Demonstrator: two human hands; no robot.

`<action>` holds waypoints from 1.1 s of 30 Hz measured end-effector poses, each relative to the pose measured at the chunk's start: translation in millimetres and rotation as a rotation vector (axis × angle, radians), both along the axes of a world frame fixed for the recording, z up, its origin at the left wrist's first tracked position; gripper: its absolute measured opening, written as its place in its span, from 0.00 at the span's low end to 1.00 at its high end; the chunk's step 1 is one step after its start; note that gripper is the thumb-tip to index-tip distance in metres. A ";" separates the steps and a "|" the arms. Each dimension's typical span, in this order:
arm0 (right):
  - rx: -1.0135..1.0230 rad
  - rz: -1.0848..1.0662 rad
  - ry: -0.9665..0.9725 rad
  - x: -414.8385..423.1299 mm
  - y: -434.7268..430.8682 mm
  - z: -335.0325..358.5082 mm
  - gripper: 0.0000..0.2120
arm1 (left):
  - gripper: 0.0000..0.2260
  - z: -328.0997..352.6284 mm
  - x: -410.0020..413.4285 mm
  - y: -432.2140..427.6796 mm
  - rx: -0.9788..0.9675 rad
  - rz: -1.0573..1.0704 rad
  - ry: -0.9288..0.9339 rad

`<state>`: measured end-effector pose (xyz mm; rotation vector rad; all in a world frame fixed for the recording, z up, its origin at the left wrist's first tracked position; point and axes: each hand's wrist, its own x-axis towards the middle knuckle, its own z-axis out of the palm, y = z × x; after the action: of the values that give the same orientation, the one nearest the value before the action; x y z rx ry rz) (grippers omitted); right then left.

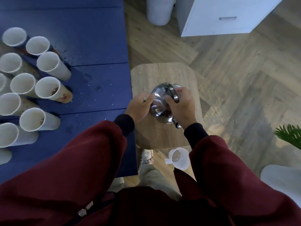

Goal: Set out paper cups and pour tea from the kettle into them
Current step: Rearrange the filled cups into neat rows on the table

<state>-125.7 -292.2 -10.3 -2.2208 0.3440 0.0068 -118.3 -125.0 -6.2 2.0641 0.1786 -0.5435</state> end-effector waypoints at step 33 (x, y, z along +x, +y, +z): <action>-0.369 0.787 -0.012 -80.6 382.3 36.6 0.34 | 0.39 58.1 -139.6 364.5 0.727 -0.015 -0.147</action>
<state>-206.3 90.1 26.3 -2.5772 -0.5944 0.3776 -258.0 239.5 51.9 2.8014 0.3065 -0.3564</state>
